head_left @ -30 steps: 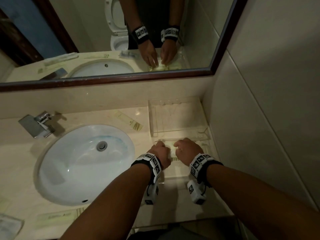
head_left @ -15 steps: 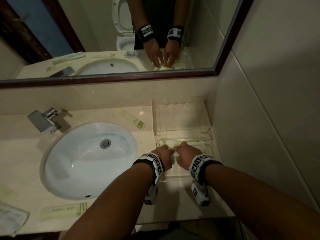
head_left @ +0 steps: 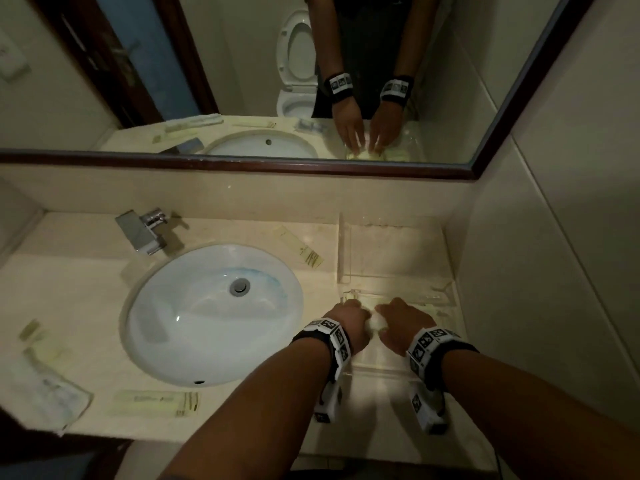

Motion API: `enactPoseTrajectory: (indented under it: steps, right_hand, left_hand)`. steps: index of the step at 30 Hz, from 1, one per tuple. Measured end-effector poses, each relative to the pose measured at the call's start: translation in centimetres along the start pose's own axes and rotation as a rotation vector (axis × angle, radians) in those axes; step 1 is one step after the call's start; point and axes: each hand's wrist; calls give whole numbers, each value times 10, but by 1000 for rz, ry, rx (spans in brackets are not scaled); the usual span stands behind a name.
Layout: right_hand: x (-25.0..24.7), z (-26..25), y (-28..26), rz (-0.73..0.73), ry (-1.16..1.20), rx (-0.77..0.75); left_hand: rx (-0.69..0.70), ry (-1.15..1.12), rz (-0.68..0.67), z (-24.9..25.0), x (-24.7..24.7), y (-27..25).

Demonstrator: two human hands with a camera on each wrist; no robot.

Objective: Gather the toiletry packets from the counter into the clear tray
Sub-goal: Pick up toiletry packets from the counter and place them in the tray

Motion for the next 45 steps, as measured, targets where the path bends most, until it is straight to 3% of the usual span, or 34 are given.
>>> enactPoseTrajectory:
  steps: [10,18,25,32,38,45]
  right_hand:
    - [-23,-28,-2,109,-6,-59]
    - [-34,-127,-2,150,-43,-218]
    - [-24,-207,-2,60,-109,-340]
    - [-11,-237,1,-5,-171,-315]
    - [12,-256,1,-73,-282,-323]
    - [22,-281,-2,-112,-322,-366]
  left_hand:
    - [-92,-192,226,-47,-9,-47]
    - [-278,-255,354,-133,-33,-109]
    - [-465,-324,472,-218,-40,-181]
    - [-545,-379,466,-256,-8,-216]
    - [-548,-378,411,-264,23,-223]
    - [-512,-334,361,-269,26,-220]
Point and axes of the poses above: each hand's wrist, its own y-axis towards the middle knuckle, its own x-axis out of the palm, z = x × y, and after that the axes turned 9 degrees about -z, right-handed
